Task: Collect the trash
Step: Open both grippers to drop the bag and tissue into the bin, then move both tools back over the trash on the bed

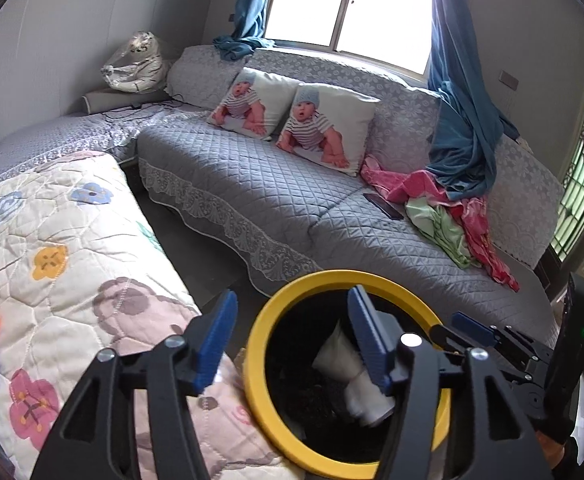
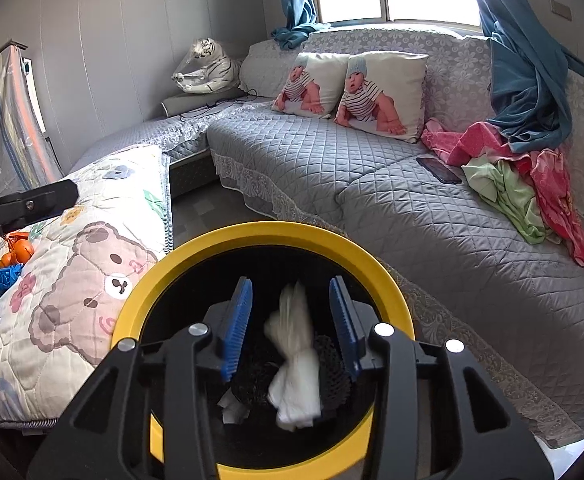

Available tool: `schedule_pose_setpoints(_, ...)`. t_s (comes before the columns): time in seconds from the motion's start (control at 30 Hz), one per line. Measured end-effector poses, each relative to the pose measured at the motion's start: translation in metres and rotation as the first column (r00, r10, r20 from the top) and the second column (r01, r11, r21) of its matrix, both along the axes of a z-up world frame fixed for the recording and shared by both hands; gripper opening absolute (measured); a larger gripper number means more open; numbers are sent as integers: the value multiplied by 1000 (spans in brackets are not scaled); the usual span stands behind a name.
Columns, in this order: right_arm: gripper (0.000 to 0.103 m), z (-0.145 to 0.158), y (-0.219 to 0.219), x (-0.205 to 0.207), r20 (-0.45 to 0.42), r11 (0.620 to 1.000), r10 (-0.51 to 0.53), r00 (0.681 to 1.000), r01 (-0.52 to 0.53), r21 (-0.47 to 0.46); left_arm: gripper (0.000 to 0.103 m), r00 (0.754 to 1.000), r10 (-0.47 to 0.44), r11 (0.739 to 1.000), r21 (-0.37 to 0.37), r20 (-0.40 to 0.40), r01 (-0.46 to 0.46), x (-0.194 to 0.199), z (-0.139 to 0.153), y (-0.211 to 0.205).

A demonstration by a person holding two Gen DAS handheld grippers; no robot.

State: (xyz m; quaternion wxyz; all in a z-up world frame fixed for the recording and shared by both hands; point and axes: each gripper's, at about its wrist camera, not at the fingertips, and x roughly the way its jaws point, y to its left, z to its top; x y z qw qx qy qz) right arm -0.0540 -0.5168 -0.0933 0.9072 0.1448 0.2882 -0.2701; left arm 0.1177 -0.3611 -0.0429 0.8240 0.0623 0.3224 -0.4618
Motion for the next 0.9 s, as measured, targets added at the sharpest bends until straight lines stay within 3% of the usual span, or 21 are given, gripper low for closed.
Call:
schedule_pose_setpoints(0.27,63,10,14,11,26,998,52,998,-52,-27,84,988,138,990,-20,63,-137,29,13,64)
schedule_pose_setpoints(0.53,71,23,55,55,60,978,203,977,-200,-60,86,961,255,966,20,104,-258,54,13,146)
schedule_pose_setpoints(0.7,71,28,94,100,68,940,338,939,-333,-74,86,924,362,930,19,120,-367,62,8,216)
schedule_pose_setpoints(0.9,71,34,160,164,78,854,519,851,-513,-86,87,868,479,874,23,130,-485,78,1,287)
